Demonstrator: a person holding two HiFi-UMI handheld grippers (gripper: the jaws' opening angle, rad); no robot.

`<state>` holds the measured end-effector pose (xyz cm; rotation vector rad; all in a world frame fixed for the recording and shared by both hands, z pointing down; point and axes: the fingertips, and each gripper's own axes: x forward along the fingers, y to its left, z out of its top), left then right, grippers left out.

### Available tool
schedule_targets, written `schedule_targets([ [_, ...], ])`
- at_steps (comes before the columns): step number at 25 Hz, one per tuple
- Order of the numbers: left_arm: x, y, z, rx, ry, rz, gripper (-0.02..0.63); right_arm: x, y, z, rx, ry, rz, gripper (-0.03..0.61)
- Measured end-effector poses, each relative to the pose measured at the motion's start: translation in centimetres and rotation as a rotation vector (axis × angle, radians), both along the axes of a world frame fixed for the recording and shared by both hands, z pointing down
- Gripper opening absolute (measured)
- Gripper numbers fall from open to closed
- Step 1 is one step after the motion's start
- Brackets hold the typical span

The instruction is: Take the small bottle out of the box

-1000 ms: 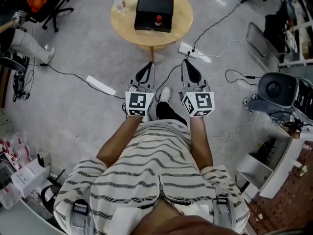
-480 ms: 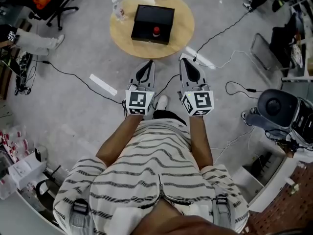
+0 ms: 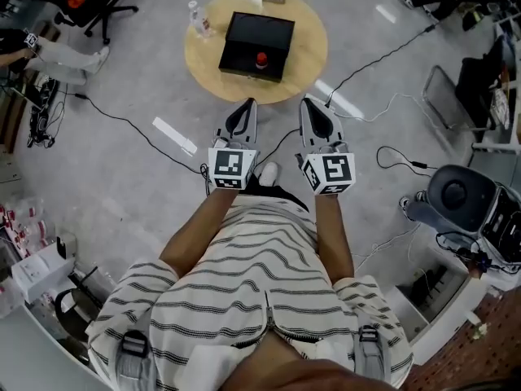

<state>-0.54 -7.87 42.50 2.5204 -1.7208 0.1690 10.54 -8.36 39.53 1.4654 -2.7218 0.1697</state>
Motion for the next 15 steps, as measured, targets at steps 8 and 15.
schedule_targets([
  [8,-0.4,-2.1,1.2,-0.024,-0.004,0.011,0.021,-0.8,-2.0,1.2,-0.028,-0.009,-0.003,0.011],
  [15,-1.5,-4.4,2.8,-0.072,-0.012,0.032,0.021,-1.9,-3.7,1.8,-0.058,-0.009,0.022,0.011],
])
